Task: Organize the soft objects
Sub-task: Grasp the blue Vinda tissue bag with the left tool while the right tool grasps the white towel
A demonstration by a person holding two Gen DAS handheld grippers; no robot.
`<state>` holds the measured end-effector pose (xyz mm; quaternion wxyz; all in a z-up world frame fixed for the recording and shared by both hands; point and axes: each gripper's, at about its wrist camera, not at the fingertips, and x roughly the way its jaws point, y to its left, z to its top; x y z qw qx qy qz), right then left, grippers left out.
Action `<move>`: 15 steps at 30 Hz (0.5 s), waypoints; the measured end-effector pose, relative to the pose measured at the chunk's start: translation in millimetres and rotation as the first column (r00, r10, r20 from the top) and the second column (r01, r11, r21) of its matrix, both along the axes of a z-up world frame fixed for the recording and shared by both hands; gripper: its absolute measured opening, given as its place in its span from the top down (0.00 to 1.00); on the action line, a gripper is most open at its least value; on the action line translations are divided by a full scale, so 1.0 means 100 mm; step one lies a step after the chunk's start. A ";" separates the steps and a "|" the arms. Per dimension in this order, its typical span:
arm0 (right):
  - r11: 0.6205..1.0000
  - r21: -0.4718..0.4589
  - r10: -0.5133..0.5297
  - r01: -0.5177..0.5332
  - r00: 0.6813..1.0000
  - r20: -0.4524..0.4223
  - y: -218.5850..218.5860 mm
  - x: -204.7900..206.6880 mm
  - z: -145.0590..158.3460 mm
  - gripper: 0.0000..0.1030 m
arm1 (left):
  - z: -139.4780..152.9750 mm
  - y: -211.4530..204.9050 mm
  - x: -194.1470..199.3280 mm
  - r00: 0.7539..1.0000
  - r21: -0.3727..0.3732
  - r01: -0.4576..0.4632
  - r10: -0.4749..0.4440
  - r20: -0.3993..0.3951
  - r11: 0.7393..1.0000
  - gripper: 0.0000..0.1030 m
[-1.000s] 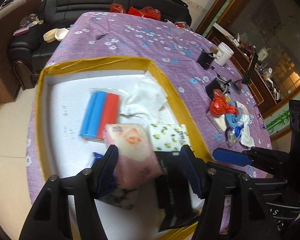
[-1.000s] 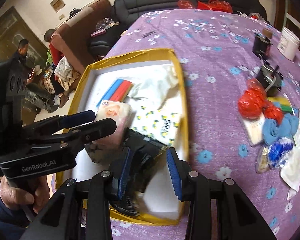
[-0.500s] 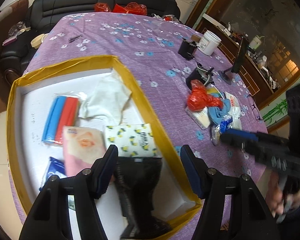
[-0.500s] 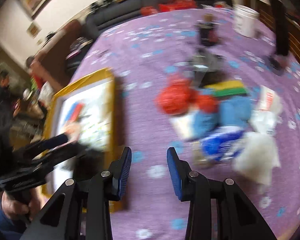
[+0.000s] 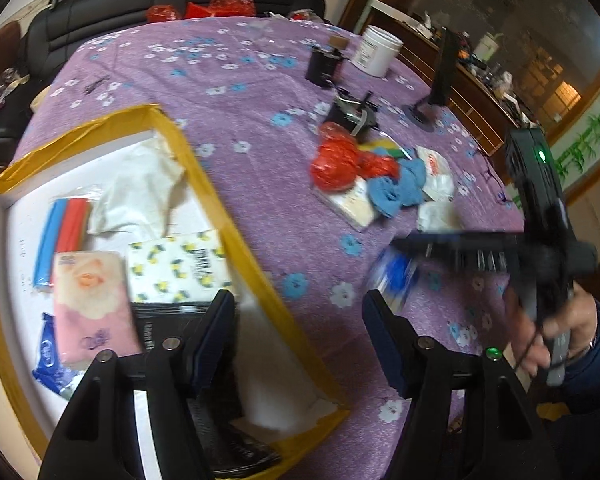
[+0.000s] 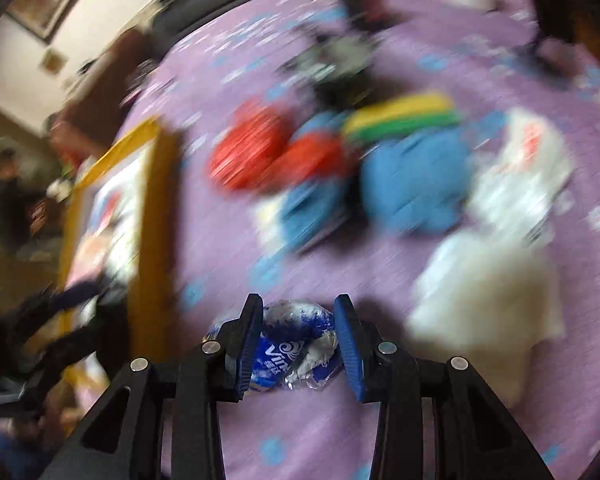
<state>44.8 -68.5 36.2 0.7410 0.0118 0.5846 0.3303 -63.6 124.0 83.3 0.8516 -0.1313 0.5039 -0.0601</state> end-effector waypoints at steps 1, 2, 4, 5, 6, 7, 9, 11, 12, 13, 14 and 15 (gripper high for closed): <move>1.000 0.014 0.008 -0.008 1.000 0.007 -0.02 -0.05 0.03 0.61 | 0.00 -0.05 0.02 1.000 -0.004 0.017 -0.017 0.003 1.000 0.28; 1.000 0.023 0.006 -0.006 1.000 0.022 -0.07 -0.10 0.07 0.61 | 0.00 -0.10 0.03 1.000 -0.006 0.029 -0.029 0.005 1.000 0.27; 0.999 0.025 -0.024 0.023 0.998 0.049 -0.21 -0.11 0.13 0.61 | 0.00 -0.21 0.07 0.998 -0.020 0.070 -0.070 0.005 0.997 0.26; 0.999 0.020 -0.047 0.046 0.997 0.065 -0.30 -0.10 0.16 0.60 | -0.01 -0.30 0.10 0.995 -0.025 0.100 -0.100 0.000 0.995 0.24; 0.998 0.013 -0.068 0.067 0.995 0.076 -0.38 -0.09 0.18 0.56 | -0.02 -0.37 0.12 0.992 -0.023 0.125 -0.125 -0.006 0.992 0.20; 0.995 0.006 -0.098 0.098 0.992 0.084 -0.50 -0.07 0.19 0.54 | -0.05 -0.47 0.16 0.987 -0.016 0.157 -0.157 -0.018 0.987 0.19; 0.989 0.007 -0.149 0.149 0.985 0.087 -0.70 -0.02 0.19 0.52 | -0.12 -0.67 0.21 0.975 0.017 0.216 -0.215 -0.050 0.976 0.19; 0.982 0.011 -0.187 0.187 0.979 0.078 -0.86 0.00 0.19 0.49 | -0.20 -0.87 0.27 0.961 0.052 0.270 -0.266 -0.078 0.961 0.19; 0.978 0.008 -0.206 0.206 0.976 0.077 -0.94 0.00 0.18 0.45 | -0.24 -0.93 0.29 0.956 0.067 0.285 -0.279 -0.095 0.956 0.19; 0.975 0.003 -0.221 0.222 0.972 0.078 -1.00 0.00 0.17 0.44 | -0.31 -1.01 0.34 0.952 0.102 0.292 -0.279 -0.125 0.951 0.19; 0.973 -0.001 -0.231 0.232 0.970 0.080 -1.03 -0.01 0.16 0.42 | -0.35 -1.03 0.36 0.953 0.127 0.285 -0.267 -0.140 0.950 0.19; 0.970 -0.005 -0.240 0.241 0.967 0.080 -1.09 -0.01 0.17 0.42 | -0.41 -1.05 0.41 0.955 0.145 0.275 -0.251 -0.159 0.951 0.19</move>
